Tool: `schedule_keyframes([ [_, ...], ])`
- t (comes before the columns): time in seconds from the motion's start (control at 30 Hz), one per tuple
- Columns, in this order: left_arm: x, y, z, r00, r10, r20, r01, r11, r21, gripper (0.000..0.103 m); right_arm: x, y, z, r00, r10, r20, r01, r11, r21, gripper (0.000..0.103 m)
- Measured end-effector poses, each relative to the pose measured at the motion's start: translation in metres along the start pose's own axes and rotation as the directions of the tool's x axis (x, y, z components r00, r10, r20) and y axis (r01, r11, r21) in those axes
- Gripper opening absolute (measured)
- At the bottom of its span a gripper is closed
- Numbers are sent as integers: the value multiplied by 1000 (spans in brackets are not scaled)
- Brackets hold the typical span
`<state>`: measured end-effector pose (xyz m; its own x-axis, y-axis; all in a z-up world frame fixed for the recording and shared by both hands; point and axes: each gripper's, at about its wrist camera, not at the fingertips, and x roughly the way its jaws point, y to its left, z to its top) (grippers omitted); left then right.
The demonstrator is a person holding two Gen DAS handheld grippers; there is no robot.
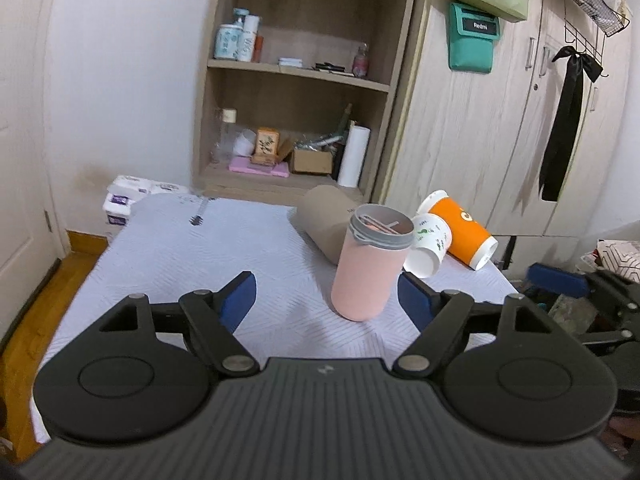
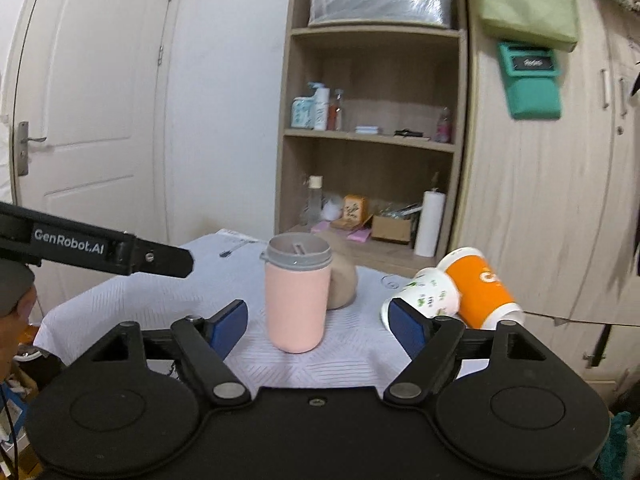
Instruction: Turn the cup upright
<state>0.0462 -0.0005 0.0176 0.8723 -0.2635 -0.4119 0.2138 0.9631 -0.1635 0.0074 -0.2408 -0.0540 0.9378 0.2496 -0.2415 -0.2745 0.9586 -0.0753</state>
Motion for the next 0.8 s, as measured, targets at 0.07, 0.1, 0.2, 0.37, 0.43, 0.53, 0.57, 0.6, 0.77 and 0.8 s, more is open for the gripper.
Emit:
schedule_keyframes([
  [0.07,-6,-1,-1,1000,19,10,-19,1000,8,82,-6,1,0,999,-34,10,34,999,-4,86],
  [0.1,-8,-2,-1,999,30,15,-30,1000,10,86,-8,2,0,999,-47,12,47,999,0,87],
  [0.2,-15,-4,-2,997,66,42,-68,997,29,89,-11,-1,1,998,-60,18,60,998,37,100],
  [0.37,-26,-5,-5,992,87,92,-90,995,31,100,-16,-3,0,995,-98,28,96,992,78,103],
  [0.43,-28,-5,-5,992,90,94,-94,995,32,103,-14,-2,1,992,-128,16,126,988,86,103],
  [0.53,-30,-4,-7,992,92,89,-96,995,33,103,-17,-2,-1,989,-144,15,142,985,99,103],
  [0.57,-30,-3,-7,992,90,86,-93,995,30,103,-18,-3,-1,989,-145,16,143,984,104,103],
  [0.6,-30,-3,-7,993,88,82,-90,996,26,103,-19,-3,-2,989,-147,16,144,984,107,103],
  [0.77,-29,-2,-10,993,94,68,-96,995,28,103,-19,1,-3,984,-176,16,174,980,94,103],
  [0.8,-29,-2,-11,993,96,67,-98,995,30,103,-19,2,-3,984,-178,16,176,980,89,103],
])
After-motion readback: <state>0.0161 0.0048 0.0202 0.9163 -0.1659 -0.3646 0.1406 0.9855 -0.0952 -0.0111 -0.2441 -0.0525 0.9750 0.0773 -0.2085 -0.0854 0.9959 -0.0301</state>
